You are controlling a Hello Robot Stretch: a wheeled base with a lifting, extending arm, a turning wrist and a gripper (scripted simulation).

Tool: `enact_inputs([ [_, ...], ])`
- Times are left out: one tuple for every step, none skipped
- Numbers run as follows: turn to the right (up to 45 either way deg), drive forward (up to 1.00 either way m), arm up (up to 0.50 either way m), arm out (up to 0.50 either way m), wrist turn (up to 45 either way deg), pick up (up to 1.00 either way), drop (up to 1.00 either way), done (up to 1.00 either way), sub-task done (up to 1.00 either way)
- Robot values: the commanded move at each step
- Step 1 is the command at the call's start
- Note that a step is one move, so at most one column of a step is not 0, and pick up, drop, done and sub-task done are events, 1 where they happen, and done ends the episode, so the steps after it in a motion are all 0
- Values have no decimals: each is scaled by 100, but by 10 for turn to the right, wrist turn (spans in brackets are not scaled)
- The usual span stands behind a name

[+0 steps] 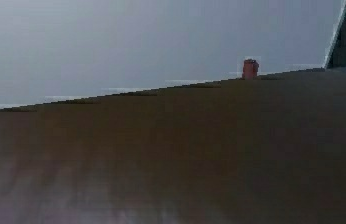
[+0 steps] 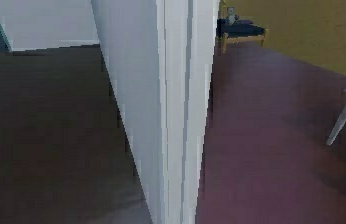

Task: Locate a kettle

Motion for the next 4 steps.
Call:
enact_inputs([
  [0, 45, 0, 0, 0, 0, 0, 0, 0],
  [450, 0, 0, 0, 0, 0, 0, 0, 0],
  [270, 0, 0, 0, 0, 0, 0, 0, 0],
  [0, 15, 0, 0, 0, 0, 0, 0, 0],
])
